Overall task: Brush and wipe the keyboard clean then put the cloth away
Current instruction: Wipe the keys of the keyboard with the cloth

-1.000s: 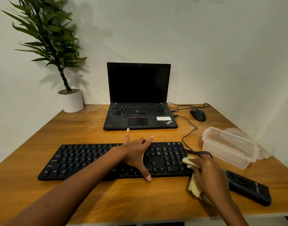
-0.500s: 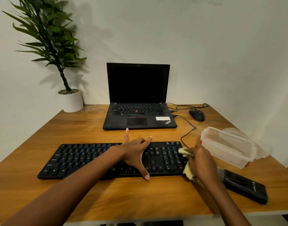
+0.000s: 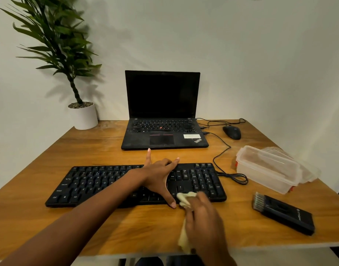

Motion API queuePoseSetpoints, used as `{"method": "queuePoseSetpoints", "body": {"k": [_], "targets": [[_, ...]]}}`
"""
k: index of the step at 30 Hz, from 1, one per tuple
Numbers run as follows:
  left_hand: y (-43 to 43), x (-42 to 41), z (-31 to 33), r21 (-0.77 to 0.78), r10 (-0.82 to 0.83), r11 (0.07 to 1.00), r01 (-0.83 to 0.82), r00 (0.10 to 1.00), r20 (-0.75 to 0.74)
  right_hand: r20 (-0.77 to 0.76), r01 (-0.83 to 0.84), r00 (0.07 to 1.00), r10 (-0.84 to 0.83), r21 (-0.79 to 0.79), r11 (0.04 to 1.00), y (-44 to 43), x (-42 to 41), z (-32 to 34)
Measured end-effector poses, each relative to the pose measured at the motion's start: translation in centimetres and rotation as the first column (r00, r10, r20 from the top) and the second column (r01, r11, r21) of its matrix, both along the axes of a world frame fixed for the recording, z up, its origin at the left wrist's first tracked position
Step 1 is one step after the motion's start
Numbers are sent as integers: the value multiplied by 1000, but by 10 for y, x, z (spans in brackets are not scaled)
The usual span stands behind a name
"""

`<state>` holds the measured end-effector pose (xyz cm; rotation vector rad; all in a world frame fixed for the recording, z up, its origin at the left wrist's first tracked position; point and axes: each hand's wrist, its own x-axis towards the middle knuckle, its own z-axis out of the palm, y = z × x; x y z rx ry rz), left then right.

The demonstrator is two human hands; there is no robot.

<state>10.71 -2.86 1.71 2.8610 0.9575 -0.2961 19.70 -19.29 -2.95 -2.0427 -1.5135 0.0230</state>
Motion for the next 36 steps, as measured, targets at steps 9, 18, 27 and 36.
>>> {"method": "queuePoseSetpoints", "body": {"k": [9, 18, 27, 36], "targets": [[4, -4, -1, -33, -9, 999, 9, 1000, 14, -15, 185, 983, -184, 88, 979, -22, 50, -11], [6, 0, -2, 5, -23, 1000, 23, 1000, 3, 195, -176, 969, 153, 102, 979, 3, 8, -9], [4, -2, 4, -21, -25, 999, 25, 999, -20, 294, -134, 945, 144, -54, 990, -39, 88, 8], [16, -42, 10, -174, 97, 980, -100, 995, -29, 323, -177, 922, 216, -146, 973, -35, 96, 16]]}}
